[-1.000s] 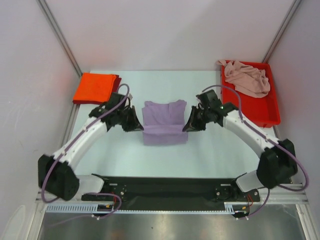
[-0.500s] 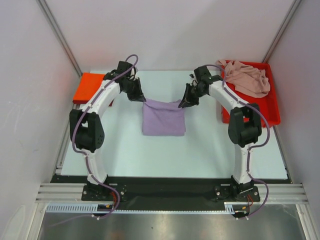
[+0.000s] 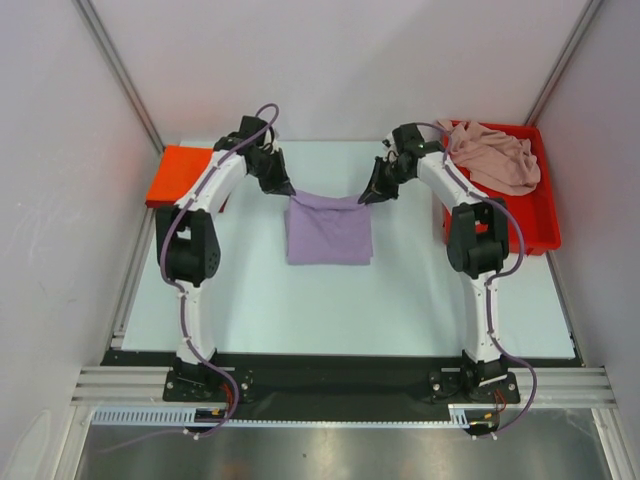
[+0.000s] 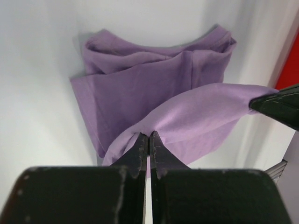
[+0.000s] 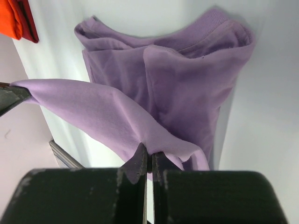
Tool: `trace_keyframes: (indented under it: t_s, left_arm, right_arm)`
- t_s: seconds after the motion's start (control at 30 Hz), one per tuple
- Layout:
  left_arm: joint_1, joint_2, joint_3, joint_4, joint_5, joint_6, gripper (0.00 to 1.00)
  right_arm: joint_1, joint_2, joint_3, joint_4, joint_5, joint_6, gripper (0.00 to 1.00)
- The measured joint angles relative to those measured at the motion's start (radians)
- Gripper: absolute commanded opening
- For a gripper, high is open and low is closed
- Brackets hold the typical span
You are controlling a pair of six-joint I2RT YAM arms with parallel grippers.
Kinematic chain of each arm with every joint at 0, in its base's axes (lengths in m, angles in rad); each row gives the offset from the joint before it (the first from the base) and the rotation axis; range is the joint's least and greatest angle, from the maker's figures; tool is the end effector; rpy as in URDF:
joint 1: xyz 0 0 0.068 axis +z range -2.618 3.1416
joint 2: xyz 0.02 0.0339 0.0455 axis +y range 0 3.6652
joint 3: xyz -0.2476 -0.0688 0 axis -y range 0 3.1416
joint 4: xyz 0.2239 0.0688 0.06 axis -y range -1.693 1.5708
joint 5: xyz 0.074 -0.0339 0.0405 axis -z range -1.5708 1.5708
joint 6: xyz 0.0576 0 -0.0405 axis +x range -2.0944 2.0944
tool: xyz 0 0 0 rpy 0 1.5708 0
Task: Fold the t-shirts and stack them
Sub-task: Fold the tshirt
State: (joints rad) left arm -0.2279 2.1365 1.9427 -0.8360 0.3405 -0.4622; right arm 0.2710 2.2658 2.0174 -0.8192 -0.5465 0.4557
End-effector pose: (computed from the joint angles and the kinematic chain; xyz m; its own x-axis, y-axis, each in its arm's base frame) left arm 0.4341 -0.1204 0.2283 -0.9171 -0.2188 -0.3333 -0.0318 0.8735 -0.4859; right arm 0.4446 0.1546 0.1988 -0.9649 0.1222 -0.2327 -0.0507 0.7821 0.6210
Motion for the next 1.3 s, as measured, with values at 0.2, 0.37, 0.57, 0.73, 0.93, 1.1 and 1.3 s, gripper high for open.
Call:
trace_keyframes:
  t_s: [0.2, 0.37, 0.57, 0.73, 0.93, 1.1, 1.3]
  left_arm:
    - [0.008, 0.075, 0.103, 0.004, 0.011, -0.003, 0.01]
    - [0.021, 0.131, 0.117, 0.023, 0.015, -0.008, 0.03]
    - [0.051, 0.190, 0.116, 0.122, 0.000, -0.017, 0.43]
    - [0.079, 0.182, 0.113, 0.210, -0.035, -0.029, 0.62]
    - [0.078, 0.034, -0.013, 0.240, -0.036, -0.032, 0.30]
    - [0.048, -0.162, -0.237, 0.330, 0.065, -0.051, 0.02]
    - [-0.009, -0.173, -0.413, 0.497, 0.192, -0.119, 0.00]
  right_arm:
    - [-0.007, 0.081, 0.085, -0.001, -0.018, 0.000, 0.01]
    - [-0.014, 0.150, 0.142, 0.001, -0.029, 0.004, 0.11]
    - [-0.036, 0.237, 0.227, 0.059, -0.024, 0.020, 0.38]
    - [-0.070, 0.274, 0.325, 0.023, 0.032, 0.002, 0.65]
    - [-0.070, 0.143, 0.223, 0.001, 0.085, -0.047, 0.51]
    - [0.004, -0.013, 0.023, 0.036, 0.077, -0.039, 0.15]
    - [0.118, -0.029, -0.091, 0.179, 0.026, 0.024, 0.00]
